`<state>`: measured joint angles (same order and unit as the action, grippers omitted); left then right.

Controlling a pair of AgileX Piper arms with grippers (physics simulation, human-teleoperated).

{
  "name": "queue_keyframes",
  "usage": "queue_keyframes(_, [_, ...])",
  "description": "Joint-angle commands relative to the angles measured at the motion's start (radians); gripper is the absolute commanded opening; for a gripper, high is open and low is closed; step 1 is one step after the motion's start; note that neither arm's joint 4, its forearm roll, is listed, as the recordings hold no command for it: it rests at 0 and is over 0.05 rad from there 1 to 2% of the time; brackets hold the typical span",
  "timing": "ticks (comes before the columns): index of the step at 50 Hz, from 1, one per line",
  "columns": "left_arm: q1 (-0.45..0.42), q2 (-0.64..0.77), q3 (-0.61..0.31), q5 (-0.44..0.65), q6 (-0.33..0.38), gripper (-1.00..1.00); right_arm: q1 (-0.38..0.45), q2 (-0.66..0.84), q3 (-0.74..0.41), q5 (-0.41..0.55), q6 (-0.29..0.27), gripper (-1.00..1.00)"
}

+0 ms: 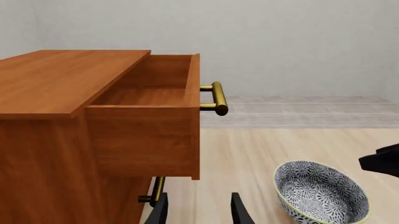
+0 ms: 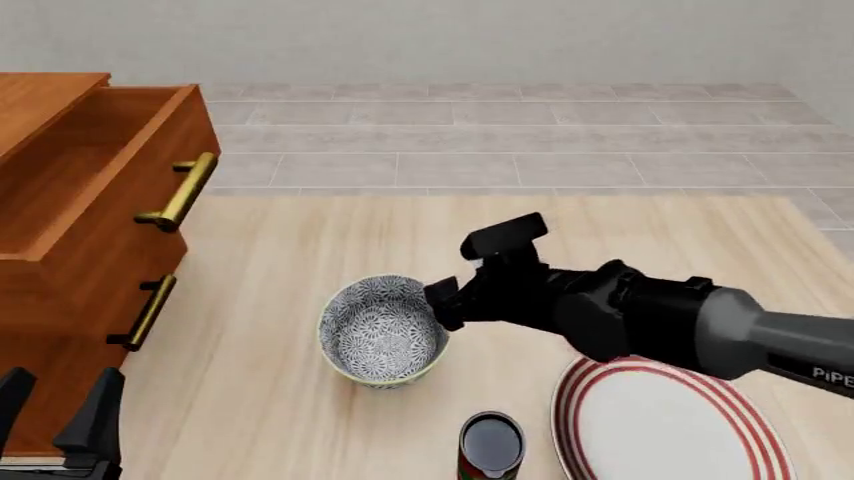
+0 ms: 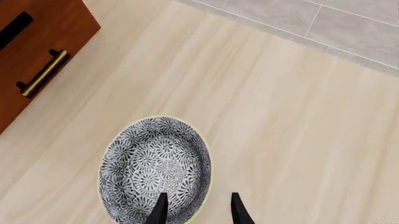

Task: Put the bowl on the plate.

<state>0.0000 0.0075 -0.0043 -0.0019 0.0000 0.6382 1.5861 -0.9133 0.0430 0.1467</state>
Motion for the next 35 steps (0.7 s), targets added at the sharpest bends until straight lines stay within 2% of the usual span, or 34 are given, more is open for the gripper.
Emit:
queue_keyframes(1, [0.000, 0.000, 0.000, 0.000, 0.000, 1.00, -0.028, 0.080, -0.042, 0.019, -0.005, 1.00])
queue_keyframes(9, [0.000, 0.000, 0.000, 0.000, 0.000, 1.00, -0.010, 0.109, -0.046, 0.013, 0.005, 1.00])
queue_keyframes(19, [0.000, 0.000, 0.000, 0.000, 0.000, 1.00, -0.033, 0.166, -0.078, 0.018, -0.005, 1.00])
queue_keyframes(35, [0.000, 0.000, 0.000, 0.000, 0.000, 1.00, -0.023, 0.208, -0.060, -0.005, 0.014, 1.00])
